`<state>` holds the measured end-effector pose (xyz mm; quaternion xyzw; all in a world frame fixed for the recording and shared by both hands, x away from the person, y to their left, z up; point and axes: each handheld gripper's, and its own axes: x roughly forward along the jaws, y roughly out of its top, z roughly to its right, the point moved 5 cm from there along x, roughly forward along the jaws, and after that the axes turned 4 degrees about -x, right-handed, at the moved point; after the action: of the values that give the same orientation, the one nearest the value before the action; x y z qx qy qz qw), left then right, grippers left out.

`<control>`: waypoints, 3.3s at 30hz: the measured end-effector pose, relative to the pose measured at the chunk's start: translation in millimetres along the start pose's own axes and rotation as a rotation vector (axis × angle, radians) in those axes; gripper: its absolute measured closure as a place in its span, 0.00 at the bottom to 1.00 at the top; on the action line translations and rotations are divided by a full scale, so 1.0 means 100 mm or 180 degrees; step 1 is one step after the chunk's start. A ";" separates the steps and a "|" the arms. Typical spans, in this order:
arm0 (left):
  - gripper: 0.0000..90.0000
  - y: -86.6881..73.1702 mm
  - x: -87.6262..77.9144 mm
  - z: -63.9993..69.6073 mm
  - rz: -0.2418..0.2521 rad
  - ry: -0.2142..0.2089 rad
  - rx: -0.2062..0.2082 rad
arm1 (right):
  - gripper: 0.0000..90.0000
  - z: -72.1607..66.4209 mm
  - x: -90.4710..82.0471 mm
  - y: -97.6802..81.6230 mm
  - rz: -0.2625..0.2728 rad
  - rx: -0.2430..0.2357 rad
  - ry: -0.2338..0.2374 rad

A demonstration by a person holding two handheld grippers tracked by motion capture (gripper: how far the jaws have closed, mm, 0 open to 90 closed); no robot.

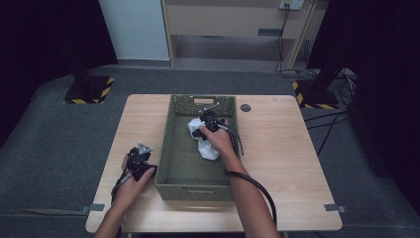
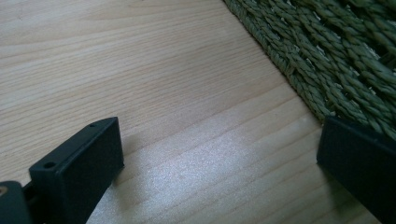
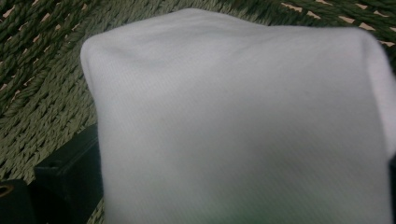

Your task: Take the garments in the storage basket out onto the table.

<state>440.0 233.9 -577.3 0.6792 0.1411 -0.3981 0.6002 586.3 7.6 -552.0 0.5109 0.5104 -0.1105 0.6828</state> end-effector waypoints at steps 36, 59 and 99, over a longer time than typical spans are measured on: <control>0.00 0.00 0.00 0.00 0.0000 0.0001 -0.0001 | 0.15 0.02 0.07 -0.04 -0.0067 -0.0024 -0.0077; 0.00 0.00 0.00 0.00 -0.0003 0.0001 0.0004 | 0.50 -0.09 -0.32 0.14 0.0152 -0.0194 -0.0090; 0.00 0.00 0.00 0.00 0.0000 -0.0001 0.0000 | 0.52 -0.02 -1.30 0.46 0.0569 -0.0255 -0.0106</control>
<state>440.0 233.9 -577.3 0.6792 0.1410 -0.3981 0.6003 556.7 -18.1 -420.0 0.5249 0.4553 -0.0371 0.7182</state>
